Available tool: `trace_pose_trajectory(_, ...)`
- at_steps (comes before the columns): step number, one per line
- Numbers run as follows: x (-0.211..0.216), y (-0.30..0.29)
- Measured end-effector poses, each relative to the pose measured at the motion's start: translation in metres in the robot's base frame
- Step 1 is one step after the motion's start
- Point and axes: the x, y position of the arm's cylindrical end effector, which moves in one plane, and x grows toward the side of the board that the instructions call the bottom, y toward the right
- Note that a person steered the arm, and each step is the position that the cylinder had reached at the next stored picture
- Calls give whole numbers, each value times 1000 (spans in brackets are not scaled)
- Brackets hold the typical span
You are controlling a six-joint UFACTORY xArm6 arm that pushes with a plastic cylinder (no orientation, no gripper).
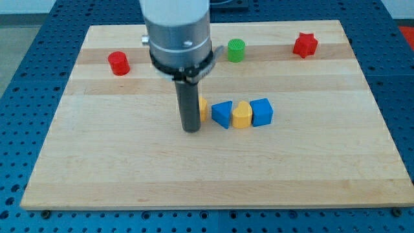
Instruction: Touch the bottom of yellow heart
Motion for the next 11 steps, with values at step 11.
trace_pose_trajectory(11,-19,106)
